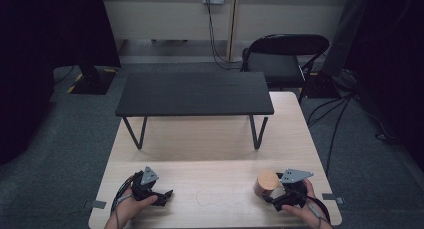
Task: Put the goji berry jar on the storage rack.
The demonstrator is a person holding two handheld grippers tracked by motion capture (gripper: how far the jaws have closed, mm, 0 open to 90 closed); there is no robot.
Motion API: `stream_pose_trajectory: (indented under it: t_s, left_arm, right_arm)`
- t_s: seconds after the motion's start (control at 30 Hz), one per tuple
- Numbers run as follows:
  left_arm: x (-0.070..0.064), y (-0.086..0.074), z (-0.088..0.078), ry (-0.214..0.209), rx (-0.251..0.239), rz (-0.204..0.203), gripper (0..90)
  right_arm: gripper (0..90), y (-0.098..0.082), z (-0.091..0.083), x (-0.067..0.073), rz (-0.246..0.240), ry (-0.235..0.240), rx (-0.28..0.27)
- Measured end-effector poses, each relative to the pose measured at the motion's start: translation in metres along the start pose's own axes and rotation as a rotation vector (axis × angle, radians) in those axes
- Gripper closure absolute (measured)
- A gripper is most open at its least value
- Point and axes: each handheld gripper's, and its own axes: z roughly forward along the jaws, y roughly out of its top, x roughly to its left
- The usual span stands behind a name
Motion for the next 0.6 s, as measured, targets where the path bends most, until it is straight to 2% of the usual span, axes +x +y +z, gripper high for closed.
stream_pose_trajectory:
  t_s: [0.3, 0.6]
  left_arm:
    - [0.0, 0.0, 0.0, 0.0, 0.003, 0.004, 0.0]
    - [0.0, 0.0, 0.0, 0.0, 0.003, 0.004, 0.0]
  right_arm:
    - [1.5, 0.002, 0.006, -0.002, 0.006, 0.007, -0.002]
    - [11.1, 0.003, 0.011, -0.007, -0.013, 0.037, -0.016]
